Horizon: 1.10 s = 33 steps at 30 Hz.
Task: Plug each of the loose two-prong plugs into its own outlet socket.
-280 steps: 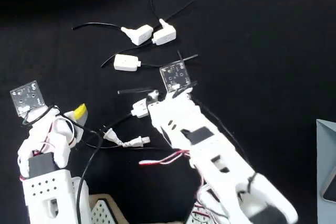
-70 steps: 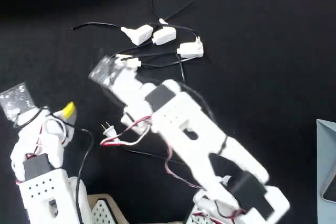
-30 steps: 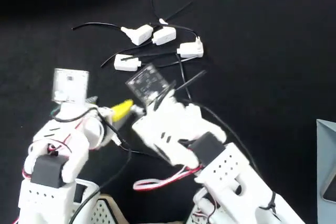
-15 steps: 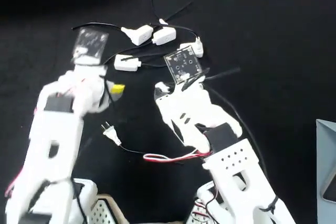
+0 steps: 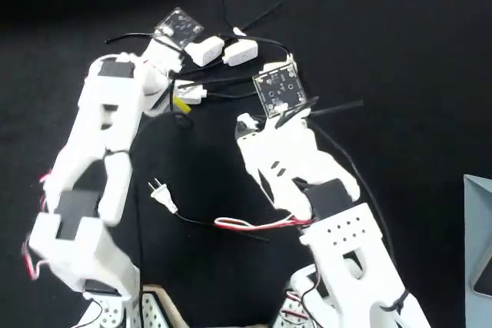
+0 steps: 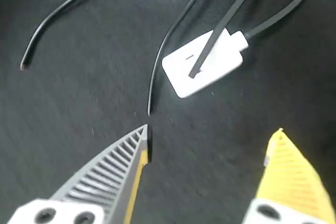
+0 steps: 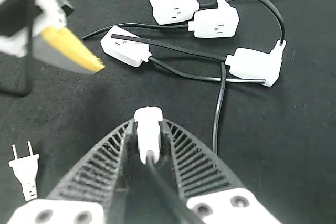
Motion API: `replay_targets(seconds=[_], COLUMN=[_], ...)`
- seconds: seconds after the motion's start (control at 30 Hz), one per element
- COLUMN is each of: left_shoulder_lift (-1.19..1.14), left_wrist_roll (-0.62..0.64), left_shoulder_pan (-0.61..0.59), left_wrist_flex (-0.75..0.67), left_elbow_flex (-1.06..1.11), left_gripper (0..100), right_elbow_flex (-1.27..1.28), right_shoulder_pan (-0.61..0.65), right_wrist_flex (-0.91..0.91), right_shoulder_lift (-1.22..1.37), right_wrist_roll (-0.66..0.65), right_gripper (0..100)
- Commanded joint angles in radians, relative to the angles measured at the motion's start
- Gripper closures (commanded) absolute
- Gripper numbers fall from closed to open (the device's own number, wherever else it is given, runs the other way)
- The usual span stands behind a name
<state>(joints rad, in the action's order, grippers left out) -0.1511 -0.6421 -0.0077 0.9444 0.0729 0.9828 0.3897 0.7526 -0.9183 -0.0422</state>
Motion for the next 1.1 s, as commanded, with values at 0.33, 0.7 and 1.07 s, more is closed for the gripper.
replay_targets(seconds=[0.33, 0.7, 1.07], left_shoulder_lift=[-0.394, -0.47, -0.324], left_wrist_roll=[-0.241, -0.19, -0.192], left_shoulder_pan=[0.041, 0.054, 0.102], left_wrist_flex=[-0.017, -0.002, 0.457], left_elbow_flex=[-0.394, -0.401, -0.401], left_gripper=[66, 80, 97], right_elbow_flex=[-0.002, -0.002, -0.001], right_shoulder_pan=[-0.011, -0.011, -0.011], right_wrist_flex=[-0.021, -0.021, -0.018], right_shoulder_lift=[-0.021, -0.021, -0.021], right_wrist_roll=[-0.005, -0.005, -0.005], right_gripper=[98.6, 98.6, 98.6])
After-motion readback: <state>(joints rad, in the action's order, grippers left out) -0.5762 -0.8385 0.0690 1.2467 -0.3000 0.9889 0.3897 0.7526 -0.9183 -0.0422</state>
